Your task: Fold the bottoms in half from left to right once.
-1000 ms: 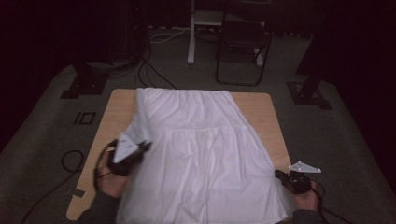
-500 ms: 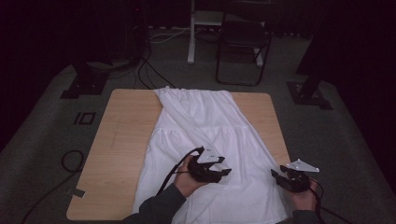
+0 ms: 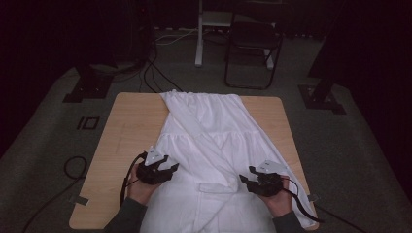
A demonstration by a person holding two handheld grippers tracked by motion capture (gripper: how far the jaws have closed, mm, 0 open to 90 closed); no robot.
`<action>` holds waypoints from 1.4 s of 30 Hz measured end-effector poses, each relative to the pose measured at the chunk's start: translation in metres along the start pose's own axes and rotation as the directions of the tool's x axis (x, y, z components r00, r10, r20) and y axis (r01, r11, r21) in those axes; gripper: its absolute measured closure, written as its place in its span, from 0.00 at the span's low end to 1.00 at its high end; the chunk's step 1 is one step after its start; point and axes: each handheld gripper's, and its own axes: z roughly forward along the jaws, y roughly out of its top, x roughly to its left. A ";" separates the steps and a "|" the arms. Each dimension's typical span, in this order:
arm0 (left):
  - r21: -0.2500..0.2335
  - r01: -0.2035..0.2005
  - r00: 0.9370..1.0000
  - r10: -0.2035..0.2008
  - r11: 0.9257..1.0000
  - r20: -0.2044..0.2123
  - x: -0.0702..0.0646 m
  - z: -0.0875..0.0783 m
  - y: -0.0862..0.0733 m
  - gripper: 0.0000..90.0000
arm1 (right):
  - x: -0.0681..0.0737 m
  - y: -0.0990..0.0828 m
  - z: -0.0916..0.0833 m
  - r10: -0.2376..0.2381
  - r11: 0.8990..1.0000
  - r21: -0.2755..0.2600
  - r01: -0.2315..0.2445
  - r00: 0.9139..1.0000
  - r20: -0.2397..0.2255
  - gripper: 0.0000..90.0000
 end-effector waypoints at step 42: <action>0.182 -0.132 0.984 0.151 0.974 -0.096 -0.025 0.077 0.002 0.94 | -0.106 -0.065 0.000 0.130 0.978 0.136 -0.158 0.972 0.194 0.95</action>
